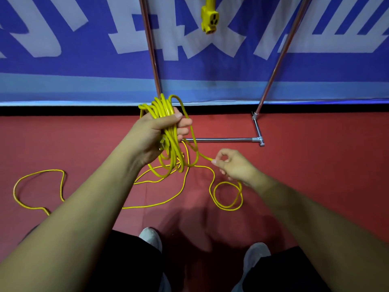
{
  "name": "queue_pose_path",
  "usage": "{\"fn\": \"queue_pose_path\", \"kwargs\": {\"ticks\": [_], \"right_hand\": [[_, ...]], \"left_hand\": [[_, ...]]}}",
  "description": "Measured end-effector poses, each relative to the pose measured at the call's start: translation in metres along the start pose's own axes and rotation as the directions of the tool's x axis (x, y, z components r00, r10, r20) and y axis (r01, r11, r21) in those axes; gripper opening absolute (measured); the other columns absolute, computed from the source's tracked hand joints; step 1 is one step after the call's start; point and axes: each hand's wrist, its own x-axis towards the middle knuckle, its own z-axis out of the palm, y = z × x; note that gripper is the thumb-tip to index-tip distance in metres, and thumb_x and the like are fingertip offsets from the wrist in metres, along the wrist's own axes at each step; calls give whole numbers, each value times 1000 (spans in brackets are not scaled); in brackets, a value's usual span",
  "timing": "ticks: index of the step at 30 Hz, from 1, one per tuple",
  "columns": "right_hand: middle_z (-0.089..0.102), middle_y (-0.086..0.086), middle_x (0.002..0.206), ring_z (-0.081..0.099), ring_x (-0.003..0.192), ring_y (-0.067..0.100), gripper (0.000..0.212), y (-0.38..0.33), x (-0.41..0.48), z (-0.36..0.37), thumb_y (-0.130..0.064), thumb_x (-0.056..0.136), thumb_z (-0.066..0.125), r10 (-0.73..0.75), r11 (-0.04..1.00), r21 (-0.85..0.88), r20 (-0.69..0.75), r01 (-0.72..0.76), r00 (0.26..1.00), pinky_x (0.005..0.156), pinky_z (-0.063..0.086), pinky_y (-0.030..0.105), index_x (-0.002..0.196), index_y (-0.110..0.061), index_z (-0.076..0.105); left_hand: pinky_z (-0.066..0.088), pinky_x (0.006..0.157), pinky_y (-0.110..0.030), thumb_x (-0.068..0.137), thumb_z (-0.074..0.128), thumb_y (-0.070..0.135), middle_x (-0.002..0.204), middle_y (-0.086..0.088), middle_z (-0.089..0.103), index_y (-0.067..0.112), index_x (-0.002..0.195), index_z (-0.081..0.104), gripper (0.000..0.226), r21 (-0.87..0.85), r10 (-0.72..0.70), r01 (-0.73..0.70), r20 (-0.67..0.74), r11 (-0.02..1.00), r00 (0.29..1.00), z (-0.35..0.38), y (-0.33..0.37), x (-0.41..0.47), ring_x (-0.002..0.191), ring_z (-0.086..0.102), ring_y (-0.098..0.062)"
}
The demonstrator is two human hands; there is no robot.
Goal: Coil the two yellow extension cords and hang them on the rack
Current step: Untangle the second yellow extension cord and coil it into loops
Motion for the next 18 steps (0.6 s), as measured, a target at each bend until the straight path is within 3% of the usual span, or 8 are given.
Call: {"fn": "queue_pose_path", "kwargs": {"ticks": [3,6,8,10,12,15,18], "right_hand": [[50,-4,48,44,36,1,18,-22,-10,-9,-19,88,69,-148,941,-290,114,175,982,45,34,20,73,-16,61],[54,-3,50,46,39,1,14,-44,-26,-14,-23,88,68,-95,871,-419,368,256,925,45,35,16,76,-17,66],[55,-6,52,46,42,0,12,-53,-31,-15,-20,89,65,-79,837,-473,394,276,916,45,34,12,77,-18,66],[54,-10,55,48,50,0,13,-54,-27,-20,-11,90,62,-96,834,-499,291,236,952,46,35,9,78,-17,64],[61,-2,62,54,58,11,17,-43,-15,-29,-2,87,53,-78,868,-483,102,118,992,45,34,11,79,-11,64],[68,18,71,55,49,24,16,-20,5,-40,1,87,39,74,945,-305,-156,-119,985,41,39,22,82,-3,54],[62,14,67,51,43,23,13,-6,15,-43,-2,92,34,162,977,-88,-296,-196,941,39,40,24,89,-11,43]], "left_hand": [[48,51,-25,94,56,7,65,-4,64,10,88,58,7,130,46,-39,-52,991,998,-10,-4,5,52,58,-16],[45,50,-26,94,57,9,64,-7,62,8,84,60,10,207,27,-17,-47,978,999,-15,-7,6,49,54,-19],[43,50,-27,92,57,11,62,-9,58,6,79,60,14,175,-9,12,-17,984,1000,-13,-6,4,47,50,-19],[41,48,-24,87,57,12,60,-6,53,7,79,54,10,55,-80,79,7,995,997,-10,-3,2,46,47,-17],[38,47,-22,83,56,15,59,-1,47,11,79,49,9,-9,-172,173,56,985,984,-12,0,0,45,43,-13],[35,47,-23,84,53,14,56,1,43,12,77,49,9,105,-291,278,144,955,946,-20,6,-3,40,40,-11],[34,46,-24,87,53,12,56,-2,43,11,72,56,15,232,-372,324,202,917,906,-22,5,-8,39,40,-12]]}}
